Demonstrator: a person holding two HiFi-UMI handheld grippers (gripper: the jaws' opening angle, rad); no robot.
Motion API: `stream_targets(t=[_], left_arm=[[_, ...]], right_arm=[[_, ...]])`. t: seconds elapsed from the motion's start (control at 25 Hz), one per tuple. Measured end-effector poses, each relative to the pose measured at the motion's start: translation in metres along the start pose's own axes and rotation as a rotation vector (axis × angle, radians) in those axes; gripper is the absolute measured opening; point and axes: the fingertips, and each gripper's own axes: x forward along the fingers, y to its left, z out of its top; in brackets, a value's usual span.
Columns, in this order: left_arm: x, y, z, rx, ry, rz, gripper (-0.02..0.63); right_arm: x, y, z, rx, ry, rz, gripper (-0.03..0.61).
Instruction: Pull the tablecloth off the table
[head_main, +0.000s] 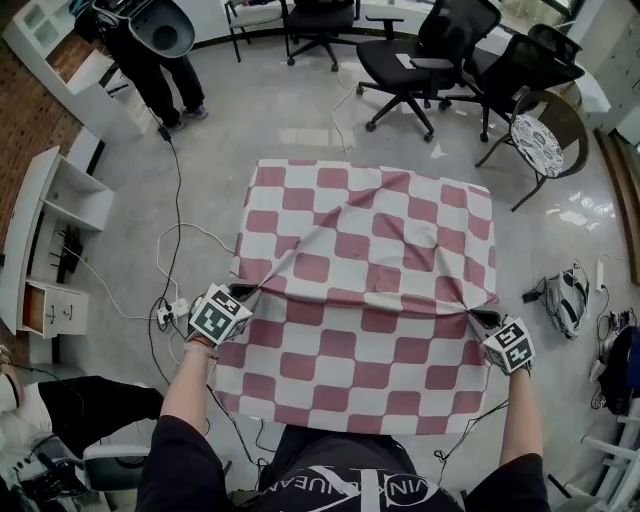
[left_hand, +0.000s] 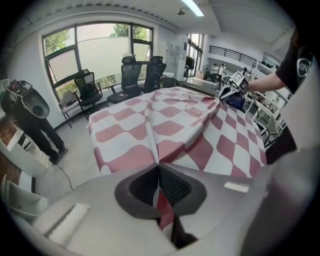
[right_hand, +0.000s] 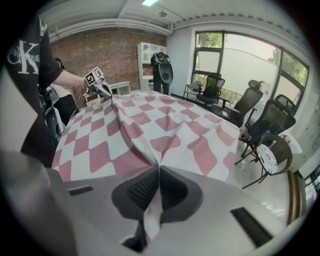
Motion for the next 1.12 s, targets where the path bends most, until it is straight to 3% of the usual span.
stream_targets(t=[0.4,0.68,1.12], left_arm=[[-0.032,-0.006,0.025,-0.036,-0.081,0.046,0.012],[-0.057,-0.022,0.046,-0.112,-0.192,0.04,0.012],[-0.095,-0.033,0.065,-0.139,-0.294,0.098,0.011]], right_arm=[[-0.029,0.005,0.033,0.025,-0.134,-0.02,0.012],[-0.054,0.008,0.055,0.127,-0.274,-0.049,0.012],[-0.088,0.01,0.078,0.138,-0.386,-0.079,0.012]])
